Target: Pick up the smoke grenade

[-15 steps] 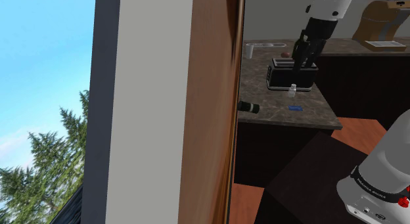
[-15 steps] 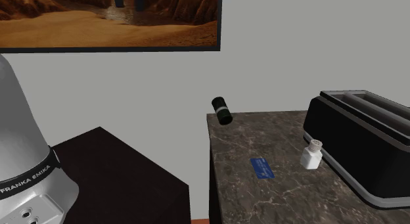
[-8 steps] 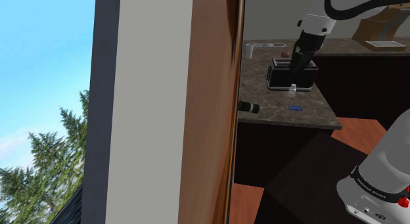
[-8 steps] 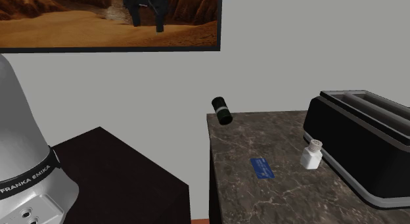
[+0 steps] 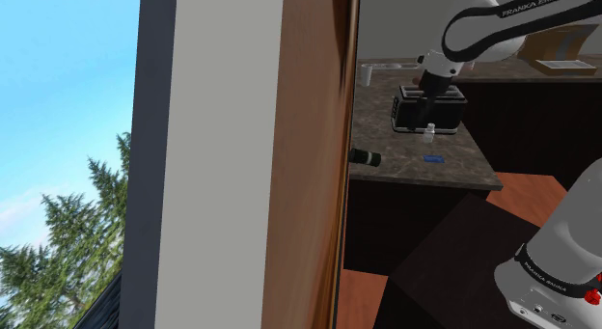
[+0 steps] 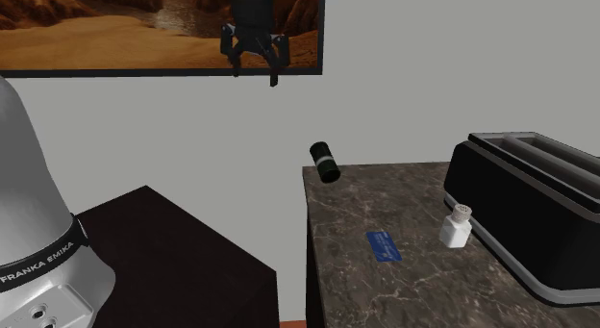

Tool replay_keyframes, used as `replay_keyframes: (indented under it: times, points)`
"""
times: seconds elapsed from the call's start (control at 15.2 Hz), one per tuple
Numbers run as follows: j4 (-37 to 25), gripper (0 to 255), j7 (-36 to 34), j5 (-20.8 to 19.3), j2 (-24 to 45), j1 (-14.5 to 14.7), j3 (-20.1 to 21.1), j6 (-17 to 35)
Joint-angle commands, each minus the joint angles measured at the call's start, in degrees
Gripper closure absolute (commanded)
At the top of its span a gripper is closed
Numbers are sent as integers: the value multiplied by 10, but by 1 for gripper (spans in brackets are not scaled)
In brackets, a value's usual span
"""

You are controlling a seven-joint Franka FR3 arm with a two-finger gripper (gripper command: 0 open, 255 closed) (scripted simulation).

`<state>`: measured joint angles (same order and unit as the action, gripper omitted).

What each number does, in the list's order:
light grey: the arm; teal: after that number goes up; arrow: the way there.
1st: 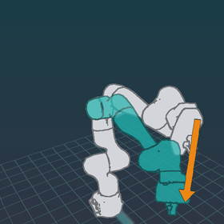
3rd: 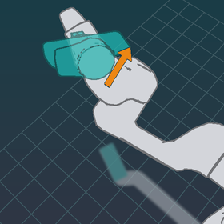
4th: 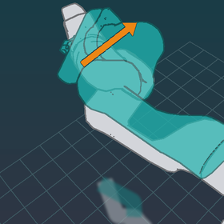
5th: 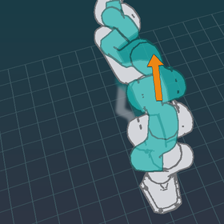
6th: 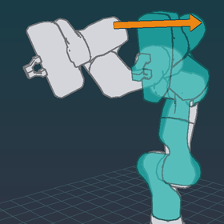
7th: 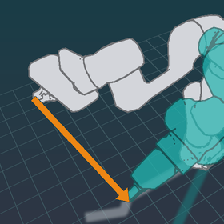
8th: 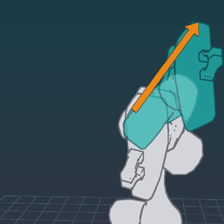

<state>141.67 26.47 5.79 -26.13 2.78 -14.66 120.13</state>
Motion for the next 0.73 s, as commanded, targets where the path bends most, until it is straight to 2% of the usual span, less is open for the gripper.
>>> replay_keyframes:
  times: [0.0,0.33,0.66]
  points:
    - [-3,0,44,12,40,10,-19,37]
    - [-40,0,168,72,156,36,-63,105]
    - [-104,0,306,167,284,48,-84,142]
